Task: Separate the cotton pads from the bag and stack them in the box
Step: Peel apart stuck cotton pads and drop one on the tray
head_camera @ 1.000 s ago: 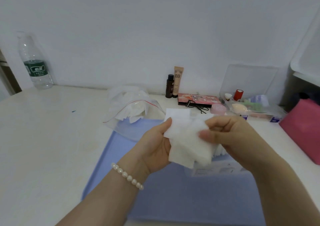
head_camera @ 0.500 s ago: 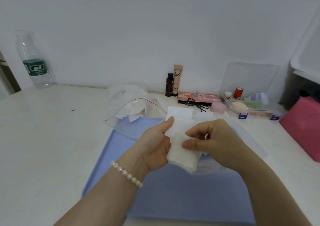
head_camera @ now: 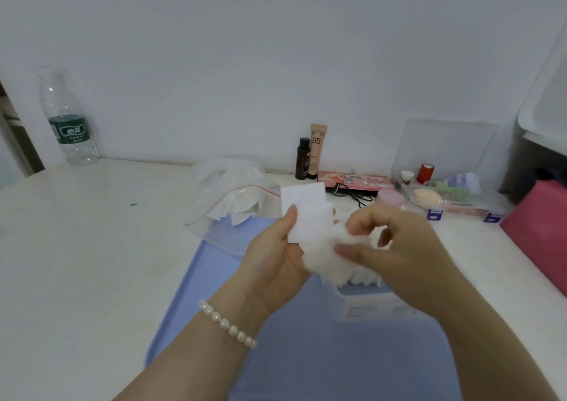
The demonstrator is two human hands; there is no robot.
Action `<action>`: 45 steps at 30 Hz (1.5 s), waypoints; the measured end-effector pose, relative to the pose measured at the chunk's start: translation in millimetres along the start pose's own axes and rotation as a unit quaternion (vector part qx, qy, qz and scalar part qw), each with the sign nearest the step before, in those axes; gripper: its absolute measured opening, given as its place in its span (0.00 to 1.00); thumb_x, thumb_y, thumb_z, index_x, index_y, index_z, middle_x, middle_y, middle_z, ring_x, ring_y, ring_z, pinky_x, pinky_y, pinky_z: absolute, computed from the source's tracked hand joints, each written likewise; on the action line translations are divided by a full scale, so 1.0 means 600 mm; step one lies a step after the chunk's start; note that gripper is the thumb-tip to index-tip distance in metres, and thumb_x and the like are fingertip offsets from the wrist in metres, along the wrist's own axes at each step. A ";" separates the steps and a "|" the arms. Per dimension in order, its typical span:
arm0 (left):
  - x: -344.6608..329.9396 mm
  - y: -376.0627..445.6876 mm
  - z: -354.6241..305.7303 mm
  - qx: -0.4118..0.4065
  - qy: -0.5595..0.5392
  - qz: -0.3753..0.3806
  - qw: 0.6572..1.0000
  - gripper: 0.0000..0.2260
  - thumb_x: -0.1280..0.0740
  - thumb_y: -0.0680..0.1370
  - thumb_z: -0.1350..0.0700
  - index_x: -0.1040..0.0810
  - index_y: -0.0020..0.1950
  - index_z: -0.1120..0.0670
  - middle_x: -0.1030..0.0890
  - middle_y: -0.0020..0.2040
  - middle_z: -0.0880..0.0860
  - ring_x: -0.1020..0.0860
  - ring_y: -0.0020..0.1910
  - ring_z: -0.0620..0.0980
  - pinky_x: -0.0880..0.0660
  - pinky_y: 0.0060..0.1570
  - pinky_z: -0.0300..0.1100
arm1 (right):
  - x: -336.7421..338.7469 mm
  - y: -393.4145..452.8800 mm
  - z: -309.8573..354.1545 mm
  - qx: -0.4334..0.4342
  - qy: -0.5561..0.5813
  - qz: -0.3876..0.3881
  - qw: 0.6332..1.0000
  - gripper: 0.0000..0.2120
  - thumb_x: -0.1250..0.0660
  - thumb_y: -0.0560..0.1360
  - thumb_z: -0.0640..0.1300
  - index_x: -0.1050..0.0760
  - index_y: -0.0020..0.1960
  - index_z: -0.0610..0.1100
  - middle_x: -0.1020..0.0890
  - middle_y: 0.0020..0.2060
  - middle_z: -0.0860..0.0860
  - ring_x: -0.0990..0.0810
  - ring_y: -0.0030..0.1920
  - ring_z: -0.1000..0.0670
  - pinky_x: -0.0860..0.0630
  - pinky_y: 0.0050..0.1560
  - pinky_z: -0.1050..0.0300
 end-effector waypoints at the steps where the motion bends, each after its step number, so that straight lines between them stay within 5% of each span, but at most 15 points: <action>1: 0.002 0.003 -0.004 -0.025 -0.019 -0.005 1.000 0.19 0.47 0.81 0.50 0.26 0.63 0.61 0.20 0.60 0.59 0.20 0.56 0.54 0.22 0.54 0.47 | 0.012 0.002 -0.001 -0.019 0.098 -0.022 0.995 0.10 0.23 0.61 0.39 0.24 0.35 0.48 0.19 0.36 0.51 0.26 0.34 0.54 0.29 0.37 0.69; 4: -0.001 0.006 -0.009 -0.075 -0.036 0.009 0.997 0.20 0.44 0.79 0.53 0.30 0.68 0.62 0.23 0.64 0.60 0.25 0.63 0.57 0.27 0.63 0.50 | 0.015 0.005 -0.016 -0.073 0.408 -0.052 0.909 0.11 0.26 0.56 0.41 0.20 0.38 0.42 0.16 0.35 0.46 0.18 0.35 0.50 0.21 0.36 0.61; 6: -0.004 0.005 -0.005 -0.090 -0.017 0.012 0.996 0.21 0.43 0.79 0.54 0.31 0.69 0.63 0.24 0.64 0.61 0.25 0.64 0.58 0.29 0.63 0.52 | -0.010 0.005 -0.025 -0.109 0.467 -0.043 0.877 0.17 0.28 0.58 0.40 0.21 0.47 0.37 0.15 0.39 0.44 0.16 0.40 0.48 0.19 0.38 0.59; 10: -0.012 0.003 -0.001 -0.112 0.022 0.012 0.993 0.17 0.48 0.83 0.58 0.29 0.66 0.65 0.22 0.61 0.64 0.24 0.61 0.60 0.26 0.59 0.49 | -0.044 -0.002 -0.037 -0.147 0.415 -0.105 0.892 0.15 0.28 0.60 0.40 0.21 0.47 0.39 0.14 0.40 0.45 0.15 0.42 0.47 0.18 0.43 0.55; 14: -0.018 -0.003 -0.003 -0.117 0.004 0.012 0.993 0.16 0.46 0.82 0.59 0.28 0.64 0.66 0.22 0.59 0.65 0.21 0.55 0.58 0.23 0.55 0.46 | -0.044 -0.003 -0.038 -0.148 0.362 -0.149 0.908 0.06 0.27 0.66 0.33 0.22 0.40 0.42 0.15 0.32 0.50 0.17 0.34 0.54 0.20 0.34 0.63; 23: -0.019 -0.009 0.009 -0.084 -0.060 -0.006 0.995 0.20 0.50 0.83 0.53 0.26 0.63 0.64 0.23 0.61 0.64 0.22 0.57 0.57 0.23 0.55 0.45 | -0.050 -0.008 -0.041 -0.132 0.323 -0.197 0.916 0.07 0.27 0.67 0.35 0.23 0.36 0.44 0.18 0.27 0.53 0.20 0.30 0.57 0.23 0.31 0.68; 27: -0.030 -0.015 0.013 -0.065 -0.085 0.011 0.994 0.22 0.51 0.83 0.49 0.26 0.62 0.63 0.20 0.57 0.64 0.19 0.52 0.56 0.21 0.51 0.46 | -0.048 -0.009 -0.043 -0.118 0.262 -0.223 0.932 0.08 0.26 0.67 0.38 0.24 0.38 0.47 0.20 0.32 0.53 0.23 0.33 0.54 0.23 0.36 0.62; 32: -0.038 -0.021 0.012 -0.052 -0.101 0.027 0.993 0.24 0.50 0.81 0.45 0.25 0.61 0.62 0.19 0.55 0.62 0.18 0.50 0.56 0.21 0.50 0.47 | -0.041 -0.007 -0.048 -0.104 0.160 -0.224 0.956 0.15 0.26 0.68 0.45 0.26 0.52 0.51 0.25 0.47 0.55 0.27 0.45 0.56 0.28 0.45 0.62; 37: -0.029 -0.018 0.008 -0.042 -0.097 0.007 0.994 0.23 0.48 0.82 0.48 0.26 0.63 0.63 0.20 0.57 0.62 0.19 0.53 0.56 0.23 0.53 0.47 | -0.037 -0.006 -0.033 -0.060 0.107 -0.222 0.967 0.12 0.25 0.66 0.43 0.27 0.37 0.55 0.23 0.44 0.53 0.26 0.44 0.58 0.29 0.44 0.62; 42: -0.027 -0.019 0.005 -0.035 -0.117 0.004 0.992 0.21 0.48 0.82 0.50 0.26 0.63 0.64 0.20 0.58 0.63 0.20 0.55 0.58 0.24 0.54 0.50 | -0.028 -0.006 -0.026 -0.018 0.112 -0.234 0.966 0.12 0.25 0.67 0.39 0.26 0.36 0.52 0.20 0.39 0.55 0.24 0.43 0.57 0.29 0.43 0.67; 45: -0.023 -0.015 0.002 -0.042 -0.148 -0.002 0.988 0.19 0.47 0.82 0.53 0.26 0.61 0.64 0.18 0.54 0.62 0.17 0.49 0.57 0.21 0.47 0.52 | -0.015 -0.006 -0.031 -0.041 0.208 -0.246 0.946 0.08 0.26 0.67 0.36 0.24 0.37 0.46 0.19 0.33 0.52 0.21 0.37 0.54 0.23 0.41 0.60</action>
Point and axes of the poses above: each hand's wrist, its own y-axis towards the middle knuckle, its own x-axis out of the back of the hand, z = x × y, the point moved 6 cm from there along y, towards the middle knuckle
